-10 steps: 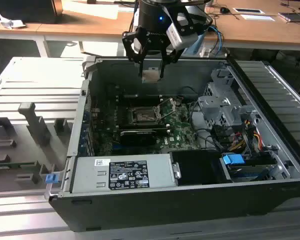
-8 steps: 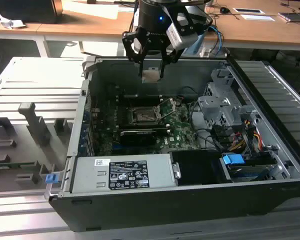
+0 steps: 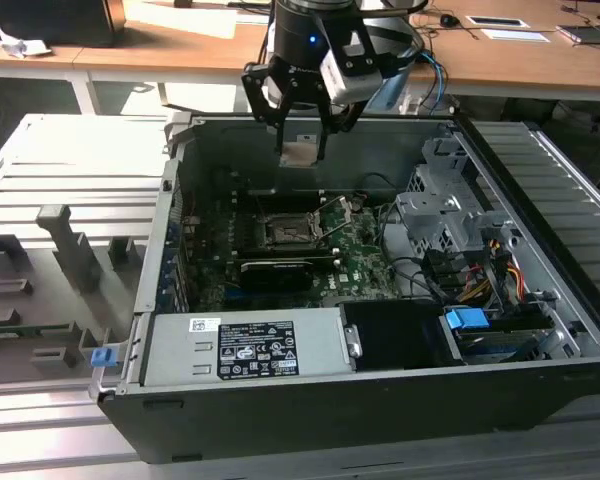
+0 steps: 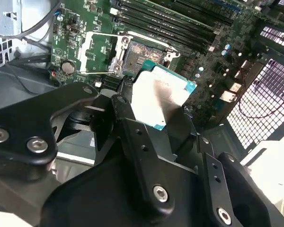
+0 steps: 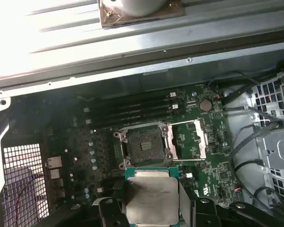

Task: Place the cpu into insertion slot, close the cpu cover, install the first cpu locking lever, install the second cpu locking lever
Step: 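Place the cpu into insertion slot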

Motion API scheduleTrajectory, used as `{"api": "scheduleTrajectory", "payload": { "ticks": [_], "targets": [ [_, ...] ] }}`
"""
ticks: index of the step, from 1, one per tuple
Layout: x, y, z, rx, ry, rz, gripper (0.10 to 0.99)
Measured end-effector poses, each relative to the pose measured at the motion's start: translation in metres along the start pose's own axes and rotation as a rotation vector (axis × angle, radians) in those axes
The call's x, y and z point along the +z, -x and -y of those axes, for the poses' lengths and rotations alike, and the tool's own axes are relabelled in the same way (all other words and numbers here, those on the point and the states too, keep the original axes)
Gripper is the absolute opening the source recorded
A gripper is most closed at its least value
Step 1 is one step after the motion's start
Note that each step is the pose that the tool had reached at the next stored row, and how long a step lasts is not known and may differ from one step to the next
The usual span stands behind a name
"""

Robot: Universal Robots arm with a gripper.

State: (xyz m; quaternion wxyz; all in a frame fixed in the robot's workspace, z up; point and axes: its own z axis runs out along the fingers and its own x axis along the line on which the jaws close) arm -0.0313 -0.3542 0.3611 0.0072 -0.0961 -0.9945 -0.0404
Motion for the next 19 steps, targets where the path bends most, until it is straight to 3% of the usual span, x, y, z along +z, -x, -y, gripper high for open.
{"api": "scheduleTrajectory", "payload": {
  "ticks": [6, 19],
  "targets": [
    [0.0006, 0.0000, 0.0001, 0.064, 0.001, 0.0052, 0.533],
    [0.0009, 0.0000, 0.0001, 0.114, 0.002, 0.0092, 0.533]
  ]
}}
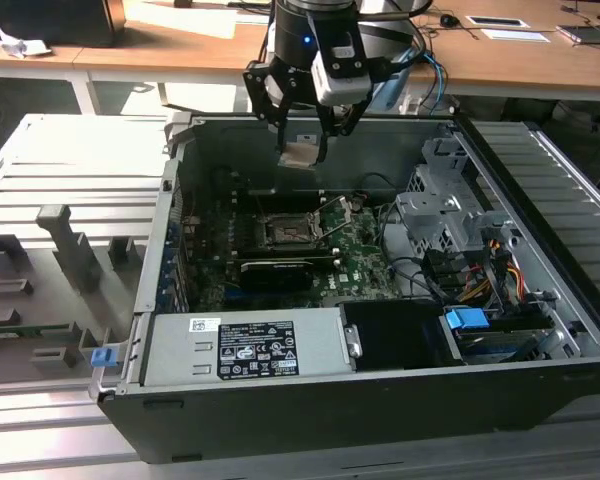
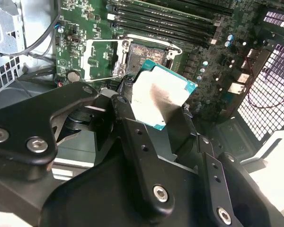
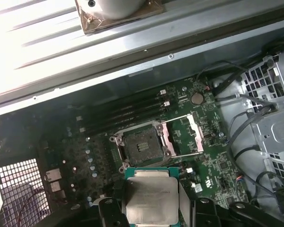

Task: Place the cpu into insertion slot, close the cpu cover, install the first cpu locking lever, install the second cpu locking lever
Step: 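Place the cpu into insertion slot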

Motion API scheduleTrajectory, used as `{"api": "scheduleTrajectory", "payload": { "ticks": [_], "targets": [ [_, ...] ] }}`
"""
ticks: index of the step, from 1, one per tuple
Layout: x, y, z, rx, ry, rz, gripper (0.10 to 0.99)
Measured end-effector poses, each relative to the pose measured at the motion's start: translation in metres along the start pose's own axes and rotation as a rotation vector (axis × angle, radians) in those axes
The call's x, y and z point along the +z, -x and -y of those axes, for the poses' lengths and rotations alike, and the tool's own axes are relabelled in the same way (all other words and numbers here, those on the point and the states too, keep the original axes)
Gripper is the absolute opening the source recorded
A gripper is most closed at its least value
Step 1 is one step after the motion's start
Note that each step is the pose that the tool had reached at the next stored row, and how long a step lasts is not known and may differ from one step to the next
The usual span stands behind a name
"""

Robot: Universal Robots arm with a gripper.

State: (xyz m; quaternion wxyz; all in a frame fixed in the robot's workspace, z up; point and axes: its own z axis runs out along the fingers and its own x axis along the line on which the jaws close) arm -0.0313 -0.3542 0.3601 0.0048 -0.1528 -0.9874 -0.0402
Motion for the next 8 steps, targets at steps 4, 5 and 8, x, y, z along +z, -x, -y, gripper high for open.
{"api": "scheduleTrajectory", "payload": {
  "ticks": [4, 5, 8],
  "targets": [
    [0.0001, 0.0000, 0.0000, 0.017, 0.000, 0.0013, 0.533],
    [0.0002, 0.0000, 0.0000, 0.020, 0.000, 0.0016, 0.533],
    [0.0005, 0.0000, 0.0000, 0.032, 0.001, 0.0025, 0.533]
  ]
}}
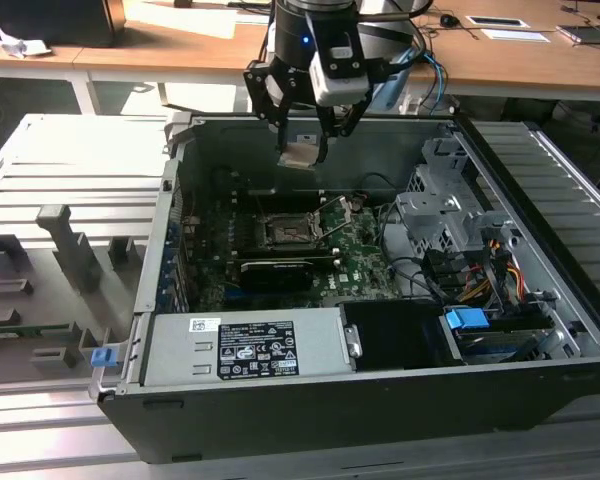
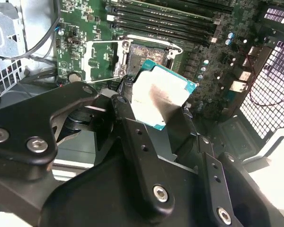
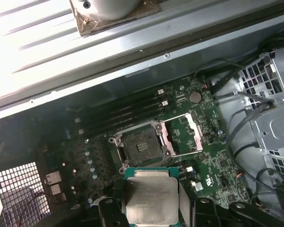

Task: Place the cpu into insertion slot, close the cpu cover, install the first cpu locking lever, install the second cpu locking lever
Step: 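Place the cpu into insertion slot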

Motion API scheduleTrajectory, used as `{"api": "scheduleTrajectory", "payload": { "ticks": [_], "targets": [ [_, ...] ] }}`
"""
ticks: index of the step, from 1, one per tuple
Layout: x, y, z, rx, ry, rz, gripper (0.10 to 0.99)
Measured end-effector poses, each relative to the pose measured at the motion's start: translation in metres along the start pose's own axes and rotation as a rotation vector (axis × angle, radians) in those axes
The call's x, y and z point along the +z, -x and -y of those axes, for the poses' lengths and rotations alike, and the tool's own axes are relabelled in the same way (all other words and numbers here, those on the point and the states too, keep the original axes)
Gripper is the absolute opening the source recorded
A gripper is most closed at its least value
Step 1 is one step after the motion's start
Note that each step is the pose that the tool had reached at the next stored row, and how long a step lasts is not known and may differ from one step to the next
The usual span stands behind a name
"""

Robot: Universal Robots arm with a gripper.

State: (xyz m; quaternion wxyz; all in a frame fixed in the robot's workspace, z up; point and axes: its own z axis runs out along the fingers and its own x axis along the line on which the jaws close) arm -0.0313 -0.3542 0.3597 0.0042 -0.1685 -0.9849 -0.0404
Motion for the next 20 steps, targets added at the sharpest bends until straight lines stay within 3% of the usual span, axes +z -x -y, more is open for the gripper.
{"api": "scheduleTrajectory", "payload": {
  "ticks": [10, 20],
  "targets": [
    [0.0009, 0.0000, 0.0001, 0.084, 0.002, 0.0066, 0.533],
    [0.0028, 0.0001, 0.0003, 0.085, 0.002, 0.0066, 0.533]
  ]
}}
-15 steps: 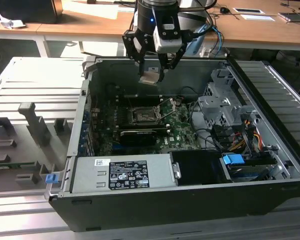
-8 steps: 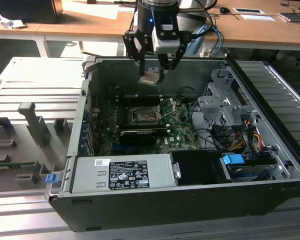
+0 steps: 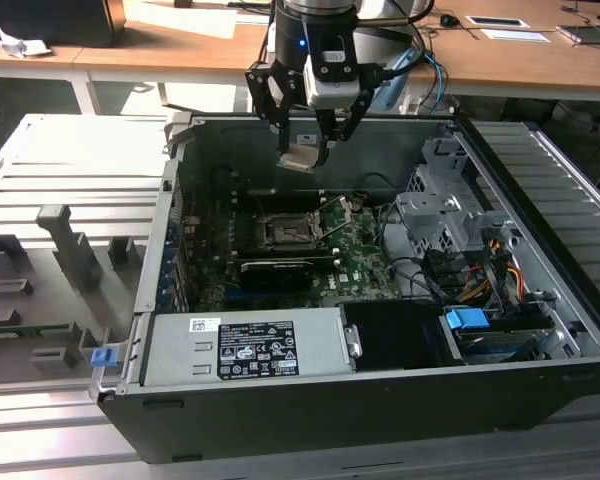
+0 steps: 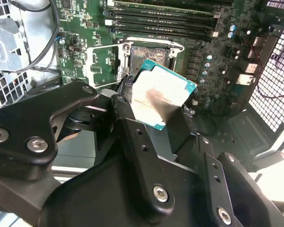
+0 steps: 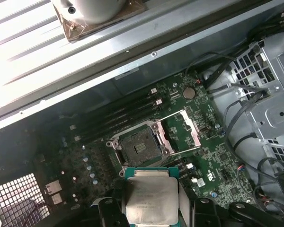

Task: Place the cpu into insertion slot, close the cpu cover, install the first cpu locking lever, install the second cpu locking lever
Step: 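Place the cpu into insertion slot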

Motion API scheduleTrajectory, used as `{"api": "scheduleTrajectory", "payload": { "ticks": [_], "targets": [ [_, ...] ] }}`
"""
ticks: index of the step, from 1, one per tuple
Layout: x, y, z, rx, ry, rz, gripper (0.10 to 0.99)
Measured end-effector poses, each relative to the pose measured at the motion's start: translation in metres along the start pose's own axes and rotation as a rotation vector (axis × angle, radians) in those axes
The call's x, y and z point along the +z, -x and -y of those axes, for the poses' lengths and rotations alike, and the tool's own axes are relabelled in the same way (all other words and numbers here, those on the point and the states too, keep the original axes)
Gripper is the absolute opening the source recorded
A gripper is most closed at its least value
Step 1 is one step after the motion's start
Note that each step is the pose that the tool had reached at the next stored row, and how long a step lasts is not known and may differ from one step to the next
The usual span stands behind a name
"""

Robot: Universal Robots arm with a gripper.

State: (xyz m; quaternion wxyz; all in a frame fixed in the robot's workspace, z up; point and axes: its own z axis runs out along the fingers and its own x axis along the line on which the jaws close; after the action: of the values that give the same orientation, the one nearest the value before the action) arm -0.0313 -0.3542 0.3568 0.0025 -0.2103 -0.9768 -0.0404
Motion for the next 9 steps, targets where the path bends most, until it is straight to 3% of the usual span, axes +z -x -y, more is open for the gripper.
{"api": "scheduleTrajectory", "payload": {
  "ticks": [9],
  "targets": [
    [0.0006, 0.0000, 0.0000, 0.000, 0.000, 0.0000, 0.533]
  ]
}}
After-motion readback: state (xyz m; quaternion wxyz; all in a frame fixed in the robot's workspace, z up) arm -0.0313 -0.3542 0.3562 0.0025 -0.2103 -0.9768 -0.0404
